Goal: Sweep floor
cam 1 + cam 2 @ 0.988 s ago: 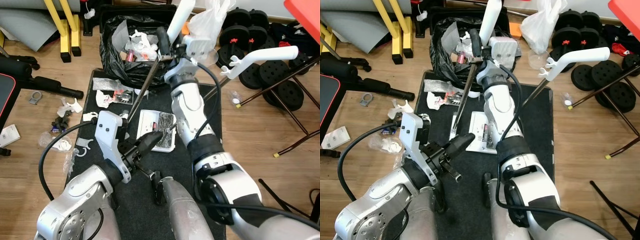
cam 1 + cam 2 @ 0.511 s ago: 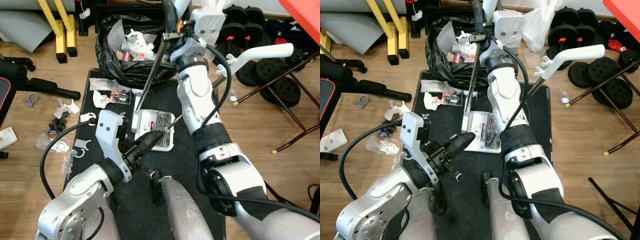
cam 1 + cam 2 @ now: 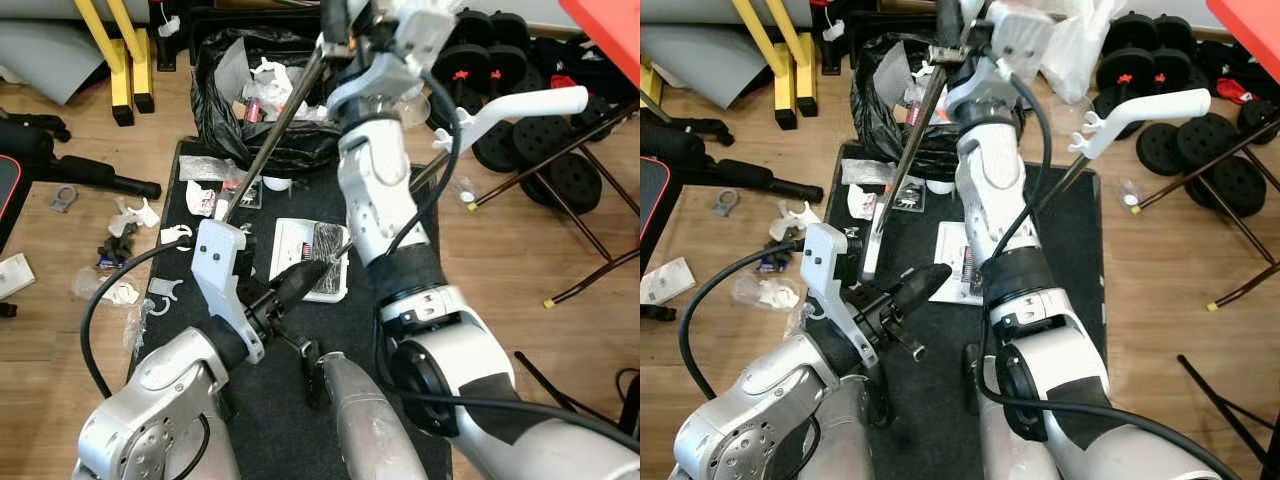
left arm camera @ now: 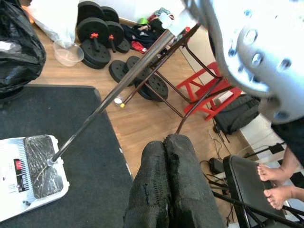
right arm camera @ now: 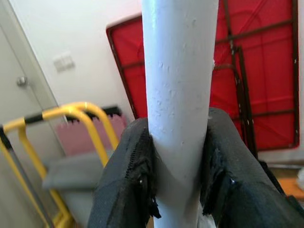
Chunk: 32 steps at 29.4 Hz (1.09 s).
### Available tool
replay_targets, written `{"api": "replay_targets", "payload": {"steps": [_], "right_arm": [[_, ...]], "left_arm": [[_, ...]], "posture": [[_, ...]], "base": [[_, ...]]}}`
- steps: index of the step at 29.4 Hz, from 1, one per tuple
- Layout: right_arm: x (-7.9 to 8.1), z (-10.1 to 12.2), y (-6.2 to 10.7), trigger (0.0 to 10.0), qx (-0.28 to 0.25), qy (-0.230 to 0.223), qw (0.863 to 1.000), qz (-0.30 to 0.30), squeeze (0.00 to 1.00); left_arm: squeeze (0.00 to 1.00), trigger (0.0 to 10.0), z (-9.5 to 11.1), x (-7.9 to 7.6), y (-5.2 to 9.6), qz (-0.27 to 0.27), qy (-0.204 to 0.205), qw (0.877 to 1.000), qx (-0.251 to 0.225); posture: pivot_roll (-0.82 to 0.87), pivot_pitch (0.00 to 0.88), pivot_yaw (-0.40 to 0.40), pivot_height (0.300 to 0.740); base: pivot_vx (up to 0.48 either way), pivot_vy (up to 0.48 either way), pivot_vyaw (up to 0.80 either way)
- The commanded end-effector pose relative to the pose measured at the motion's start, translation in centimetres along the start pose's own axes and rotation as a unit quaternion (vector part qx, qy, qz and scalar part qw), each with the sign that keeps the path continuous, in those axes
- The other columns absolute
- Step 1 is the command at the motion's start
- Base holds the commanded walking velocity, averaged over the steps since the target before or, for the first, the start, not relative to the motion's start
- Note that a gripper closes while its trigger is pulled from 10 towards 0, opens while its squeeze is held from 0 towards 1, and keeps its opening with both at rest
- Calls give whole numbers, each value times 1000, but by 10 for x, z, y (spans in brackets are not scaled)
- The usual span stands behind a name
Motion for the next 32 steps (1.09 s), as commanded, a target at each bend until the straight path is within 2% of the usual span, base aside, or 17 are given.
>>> {"api": "replay_targets", "payload": {"steps": [1,5,15,22,27,30,31,32], "right_arm": [[2,-2,5,10000,-11,8,1000,10,0],[3,-4,6,10000,-10,26,999,22,0],[5,6,0,10000,-25,33,999,32,0],[7,14,-5,10000,-49,-7,999,14,0],[0,-1,0,10000,-28,-63,997,-30,0],[-4,-7,2,10000,-19,-60,997,-37,0],[-6,-9,3,10000,-14,-36,999,-34,0],[-6,-9,3,10000,-14,-36,999,-34,0]], "left_arm": [[0,10000,-5,-5,2,-11,10,1000,9],[0,10000,-5,-6,3,-12,11,1000,10],[0,10000,-5,-6,4,-12,12,1000,10],[0,10000,-5,-6,3,-12,11,1000,10],[0,10000,-4,-6,3,-11,11,1000,10],[0,10000,-4,-6,3,-11,11,1000,10],[0,10000,-4,-6,4,-11,11,1000,10],[0,10000,-4,-6,4,-11,11,1000,10]], "posture": [[-151,401,-177,740],[-148,395,-176,740],[-150,398,-175,740],[-151,401,-174,740],[-146,406,-175,740],[-146,406,-175,740],[-143,411,-175,740],[-143,411,-175,740]], "base": [[0,0,0],[0,0,0],[0,0,0],[0,0,0],[0,0,0],[0,0,0],[0,0,0],[0,0,0]]}}
Point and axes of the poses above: a point about 5 cm out from each wrist's last joint towards the gripper, its own y axis pointing back from the gripper into the wrist, its own z axis along the axis of the wrist's last joint, x = y × z, the point moved 1 cm from there along -y, pointing out of the wrist towards the gripper, and after that the axes turned 14 degrees about -y, right-handed, at the moved point
